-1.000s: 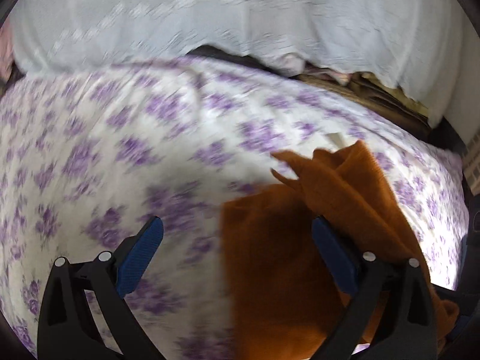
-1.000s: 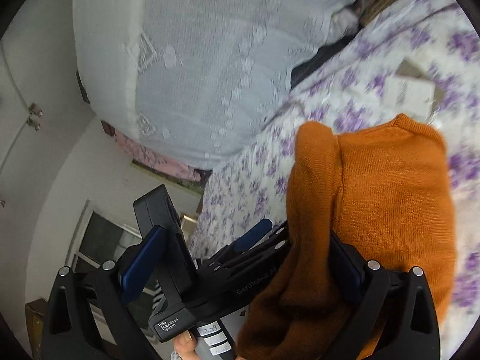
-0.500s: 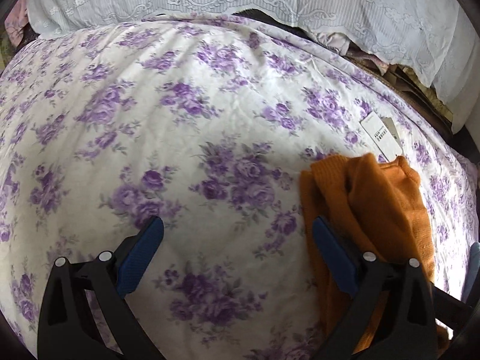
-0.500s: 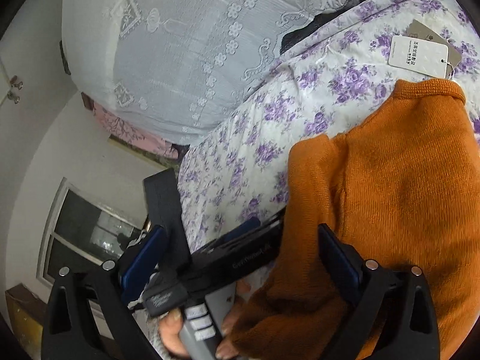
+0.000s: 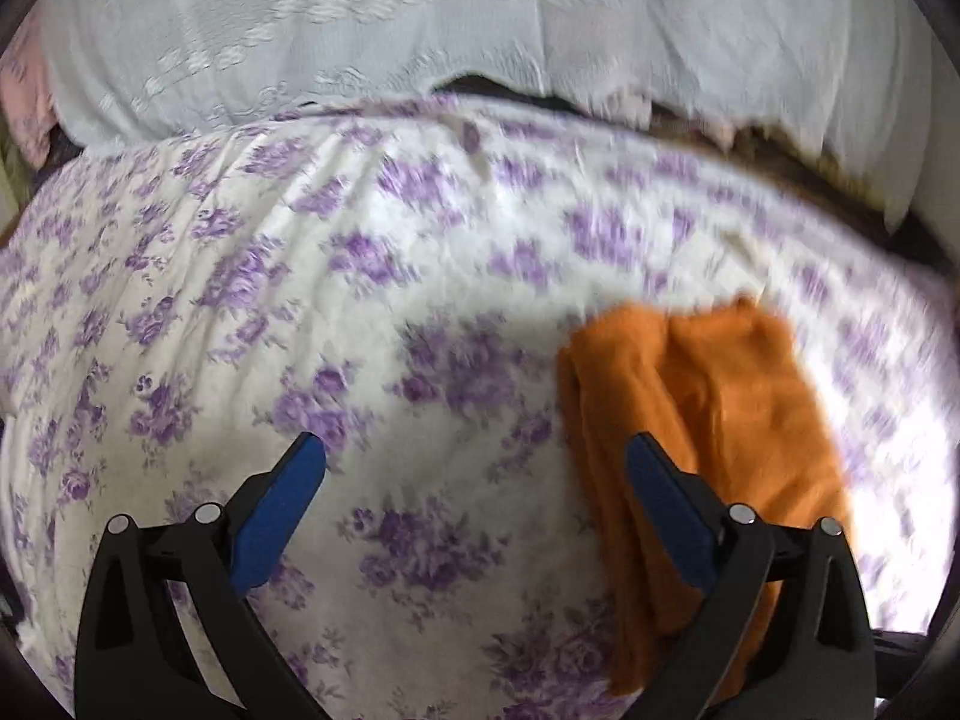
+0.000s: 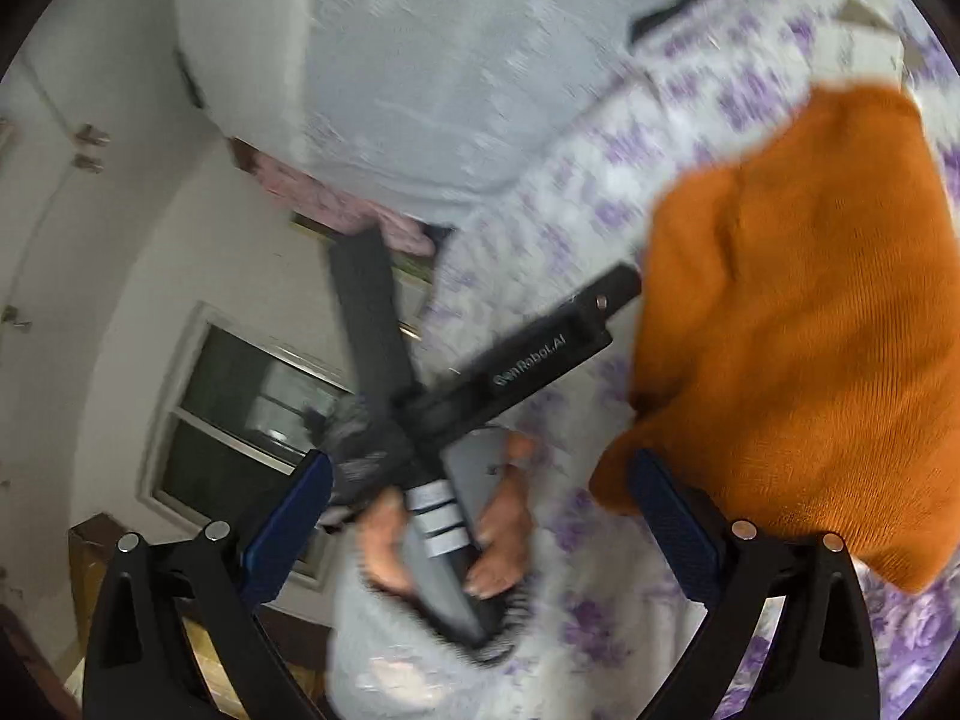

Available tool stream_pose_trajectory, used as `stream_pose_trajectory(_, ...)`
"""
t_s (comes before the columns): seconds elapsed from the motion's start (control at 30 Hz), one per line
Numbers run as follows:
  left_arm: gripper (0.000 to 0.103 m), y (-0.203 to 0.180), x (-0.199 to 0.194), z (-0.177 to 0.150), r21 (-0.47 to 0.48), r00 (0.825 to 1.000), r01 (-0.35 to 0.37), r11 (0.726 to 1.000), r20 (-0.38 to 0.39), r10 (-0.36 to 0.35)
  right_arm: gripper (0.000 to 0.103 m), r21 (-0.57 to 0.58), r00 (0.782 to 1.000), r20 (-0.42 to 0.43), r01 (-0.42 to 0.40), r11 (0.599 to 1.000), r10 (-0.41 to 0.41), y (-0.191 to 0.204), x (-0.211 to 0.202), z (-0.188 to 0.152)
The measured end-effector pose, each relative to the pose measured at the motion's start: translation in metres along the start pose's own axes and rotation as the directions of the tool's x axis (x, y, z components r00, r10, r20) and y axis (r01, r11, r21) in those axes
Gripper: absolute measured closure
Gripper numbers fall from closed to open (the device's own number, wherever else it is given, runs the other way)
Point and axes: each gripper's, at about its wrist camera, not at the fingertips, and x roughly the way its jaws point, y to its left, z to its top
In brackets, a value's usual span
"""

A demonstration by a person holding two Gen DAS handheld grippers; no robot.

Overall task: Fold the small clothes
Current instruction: 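Press the folded bundle down with the right tool and release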

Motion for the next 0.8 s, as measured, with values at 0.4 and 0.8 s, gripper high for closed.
stream_pose_trajectory(0.4,0.005,0.013,0.035,-0.012,-0.039,0.995,-0.057,0.998,-0.079,0.054,0.003,0.051,0.999,-0.024,-0.046,0.998,0.047,-0.020,-0.002,-0.010)
stream_pose_trajectory(0.8,0.005,-0.016,-0.018,-0.005,0.033,0.993,-0.013,0.999,0.116,0.009,0.003,0.018,0.980,0.082,-0.185,0.983,0.183,0.000,-0.056,0.039)
